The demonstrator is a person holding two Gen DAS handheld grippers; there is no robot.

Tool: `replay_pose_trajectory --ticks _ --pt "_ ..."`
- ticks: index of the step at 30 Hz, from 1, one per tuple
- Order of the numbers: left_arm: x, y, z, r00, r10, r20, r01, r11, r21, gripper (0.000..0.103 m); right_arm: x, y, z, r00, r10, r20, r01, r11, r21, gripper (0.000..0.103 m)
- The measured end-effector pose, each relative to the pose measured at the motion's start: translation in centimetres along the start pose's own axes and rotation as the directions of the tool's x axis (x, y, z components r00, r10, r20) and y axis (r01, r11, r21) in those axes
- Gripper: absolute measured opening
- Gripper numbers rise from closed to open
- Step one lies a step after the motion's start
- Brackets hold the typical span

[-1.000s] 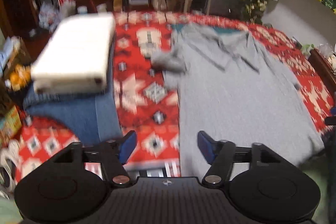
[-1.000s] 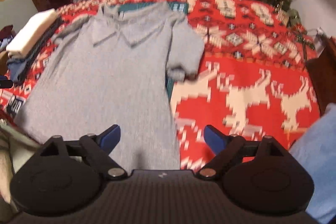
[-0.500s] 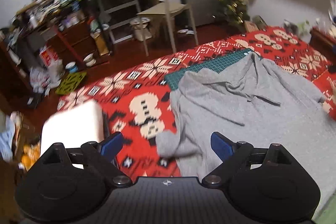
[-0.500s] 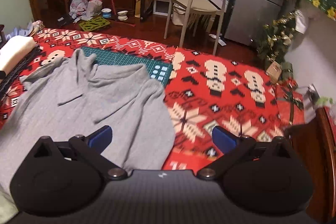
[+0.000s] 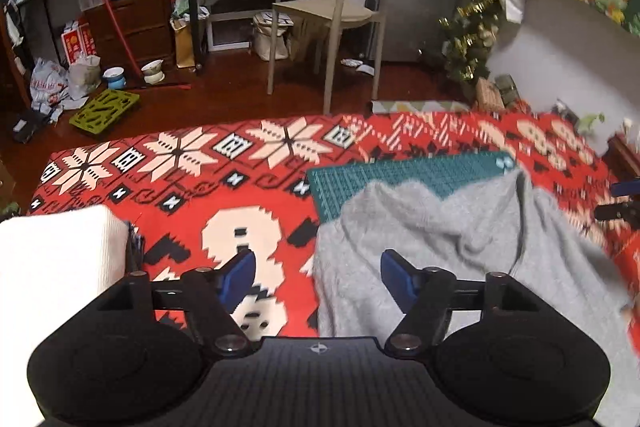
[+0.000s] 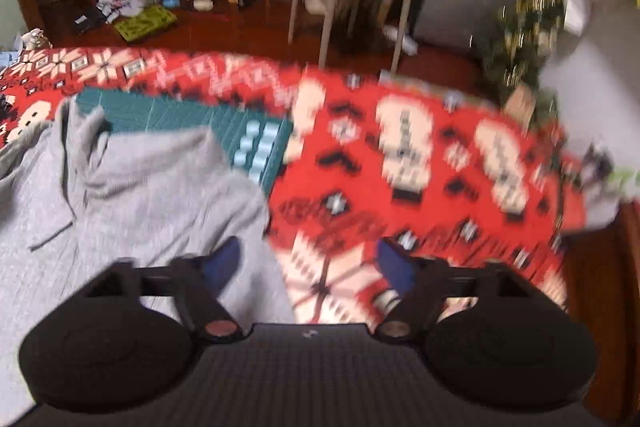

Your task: Fold clothes

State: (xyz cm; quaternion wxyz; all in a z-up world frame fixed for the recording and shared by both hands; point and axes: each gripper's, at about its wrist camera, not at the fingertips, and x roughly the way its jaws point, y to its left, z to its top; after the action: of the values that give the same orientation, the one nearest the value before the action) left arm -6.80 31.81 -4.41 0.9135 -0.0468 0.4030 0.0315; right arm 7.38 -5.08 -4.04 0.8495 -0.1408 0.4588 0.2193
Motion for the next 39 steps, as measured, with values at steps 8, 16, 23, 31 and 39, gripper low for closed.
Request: replay_pose_trajectory --ticks 8,16,23,31,39 --pt "-0.8 2.0 -1.3 1.000 0.017 -0.018 -0.019 0.995 -0.094 0.066 1.7 -2.5 -4.3 0.988 0.139 -0.068 -0.123 0.973 0.195 0.041" --pt "-1.8 2.0 -1.2 1.000 0.004 -0.008 -0.005 0.987 -0.158 0.068 0.0 -0.7 -4.1 0.991 0.132 -0.020 -0.128 0.985 0.116 0.004" --pt "-1.9 0.2 -1.8 0.999 -0.043 -0.021 0.040 0.992 -0.117 0.068 -3.4 4.9 -2.9 0.974 0.215 0.073 -0.212 0.976 -0.048 0.004" --pt "-1.7 -0.4 -2.4 0.997 -0.070 -0.034 0.066 0.991 -0.115 0.068 -2.4 10.9 -4.8 0.951 0.310 0.002 -0.306 0.938 -0.165 0.030" --pt "-1.9 0.9 -2.6 0.997 -0.063 -0.036 0.056 0.983 -0.176 0.068 -4.2 6.8 -3.1 0.949 0.302 0.093 -0.296 0.952 -0.072 0.039"
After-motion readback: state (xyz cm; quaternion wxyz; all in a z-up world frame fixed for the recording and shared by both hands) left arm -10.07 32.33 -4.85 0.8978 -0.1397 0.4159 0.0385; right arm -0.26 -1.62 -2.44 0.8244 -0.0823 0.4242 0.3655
